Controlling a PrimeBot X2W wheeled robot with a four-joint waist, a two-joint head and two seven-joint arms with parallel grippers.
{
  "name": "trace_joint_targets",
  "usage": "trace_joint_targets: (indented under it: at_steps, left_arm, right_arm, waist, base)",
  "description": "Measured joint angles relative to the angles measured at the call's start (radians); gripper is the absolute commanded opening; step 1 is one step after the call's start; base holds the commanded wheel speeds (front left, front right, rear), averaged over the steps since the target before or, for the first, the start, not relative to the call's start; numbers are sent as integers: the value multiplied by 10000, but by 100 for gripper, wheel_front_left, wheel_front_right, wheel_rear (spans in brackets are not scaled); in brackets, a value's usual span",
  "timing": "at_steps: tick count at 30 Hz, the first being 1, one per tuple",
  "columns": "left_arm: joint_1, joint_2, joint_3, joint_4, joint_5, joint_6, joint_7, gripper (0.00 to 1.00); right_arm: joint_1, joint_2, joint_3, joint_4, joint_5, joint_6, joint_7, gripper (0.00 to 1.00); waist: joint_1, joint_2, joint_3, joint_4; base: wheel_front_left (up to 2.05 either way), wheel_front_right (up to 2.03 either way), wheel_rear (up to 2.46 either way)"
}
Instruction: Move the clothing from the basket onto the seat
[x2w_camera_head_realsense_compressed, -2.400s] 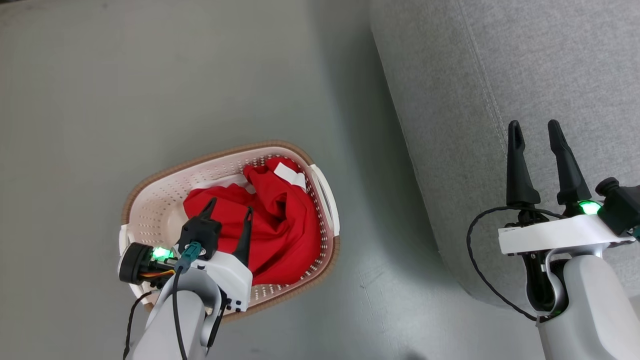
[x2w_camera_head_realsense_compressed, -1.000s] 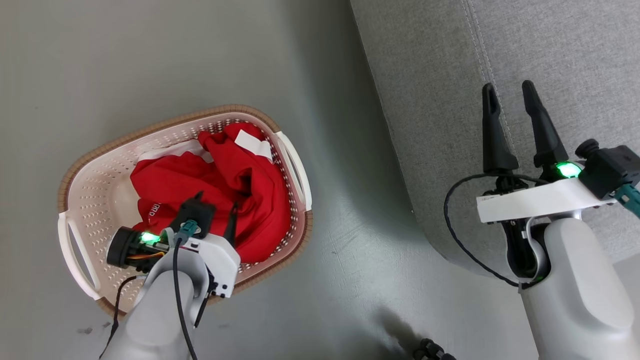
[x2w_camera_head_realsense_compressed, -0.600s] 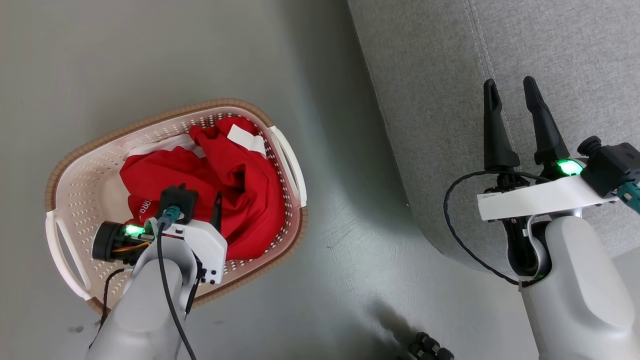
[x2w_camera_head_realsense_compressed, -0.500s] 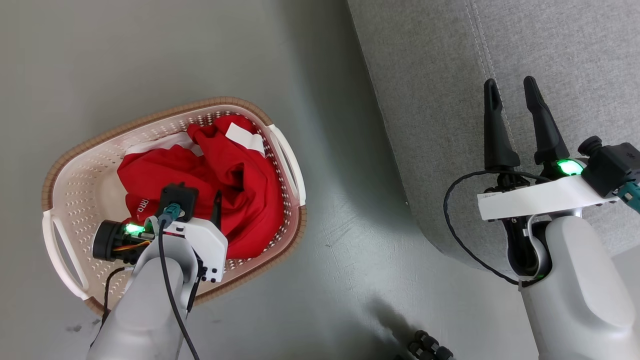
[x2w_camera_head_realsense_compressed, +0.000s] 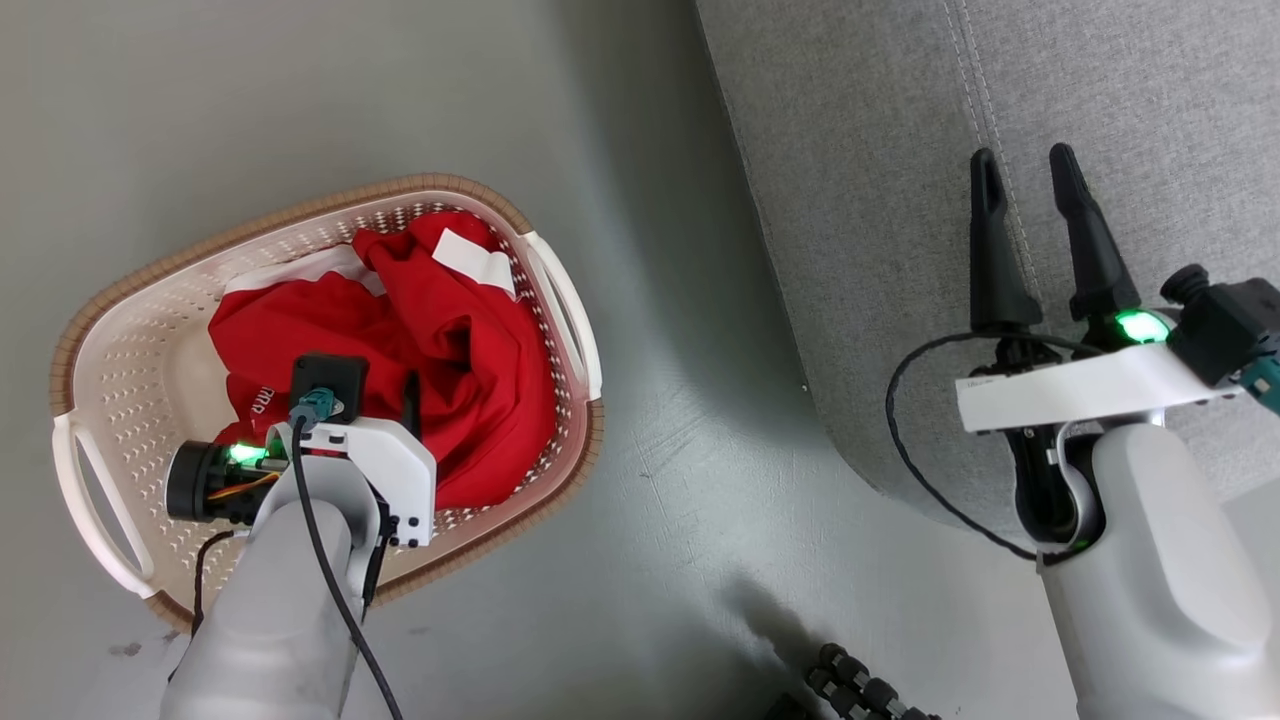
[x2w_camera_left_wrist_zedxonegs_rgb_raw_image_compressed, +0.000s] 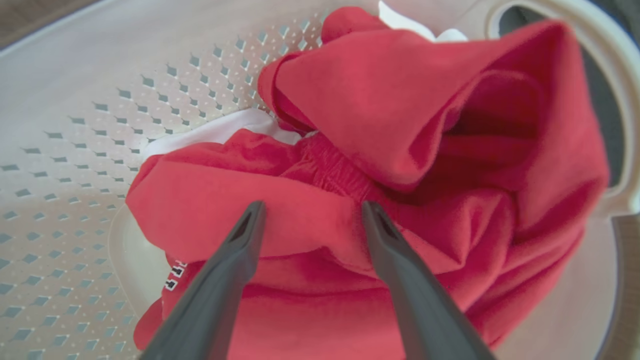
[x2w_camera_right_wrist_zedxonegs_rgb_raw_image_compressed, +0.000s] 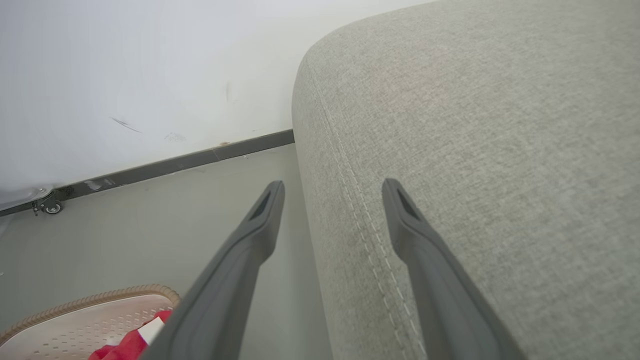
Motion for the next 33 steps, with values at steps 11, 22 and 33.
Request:
trace_joint_targets:
  at_steps: [11, 22, 33]
  left_arm:
    - [-141, 13, 173, 548, -148, 278, 387, 100]
    - [-212, 8, 209, 719, -259, 132, 391, 0]
    - [-396, 148, 253, 529, -305, -65, -238, 0]
  right_arm:
    - [-323, 6, 31, -17, 10, 2, -10, 100]
    - [-323, 6, 40, -15, 10, 2, -10, 100]
    - [-325, 6, -17, -17, 12, 2, -10, 100]
  waist:
    - [0, 0, 66, -51]
    - [0, 0, 80, -118]
    - [0, 0, 21, -94]
  base:
    - [0, 0, 0]
    - [0, 0, 0]
    - [0, 0, 0]
